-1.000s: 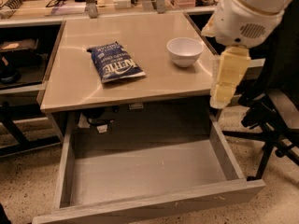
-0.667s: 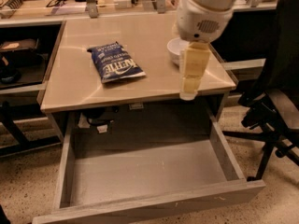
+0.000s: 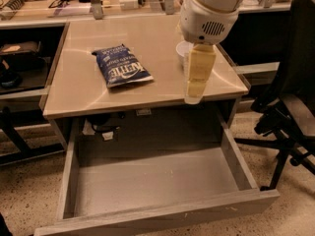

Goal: Place blue chip bag into top drawer

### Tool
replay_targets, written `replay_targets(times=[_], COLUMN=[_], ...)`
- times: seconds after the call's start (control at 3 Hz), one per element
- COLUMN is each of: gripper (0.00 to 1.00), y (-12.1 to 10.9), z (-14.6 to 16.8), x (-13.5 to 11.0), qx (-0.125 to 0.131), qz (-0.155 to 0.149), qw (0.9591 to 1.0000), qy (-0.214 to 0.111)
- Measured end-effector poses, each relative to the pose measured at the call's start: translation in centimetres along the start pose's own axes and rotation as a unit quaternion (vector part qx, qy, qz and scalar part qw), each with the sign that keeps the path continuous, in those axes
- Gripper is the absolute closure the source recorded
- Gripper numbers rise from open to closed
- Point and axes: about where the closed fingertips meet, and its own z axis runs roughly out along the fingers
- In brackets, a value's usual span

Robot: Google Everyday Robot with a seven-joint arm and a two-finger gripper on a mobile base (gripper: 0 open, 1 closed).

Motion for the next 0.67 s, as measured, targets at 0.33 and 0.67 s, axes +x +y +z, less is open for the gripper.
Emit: replay_targets(times=[0.33, 0.67], gripper=[0.0, 0.0], y=[-3.0, -7.0], z=[1.8, 4.3], x=[-2.5, -5.1], qx=[0.001, -0.01], qz=[-0.008, -0.019], qw=[0.9997, 0.9987], qy=[-0.022, -0.046])
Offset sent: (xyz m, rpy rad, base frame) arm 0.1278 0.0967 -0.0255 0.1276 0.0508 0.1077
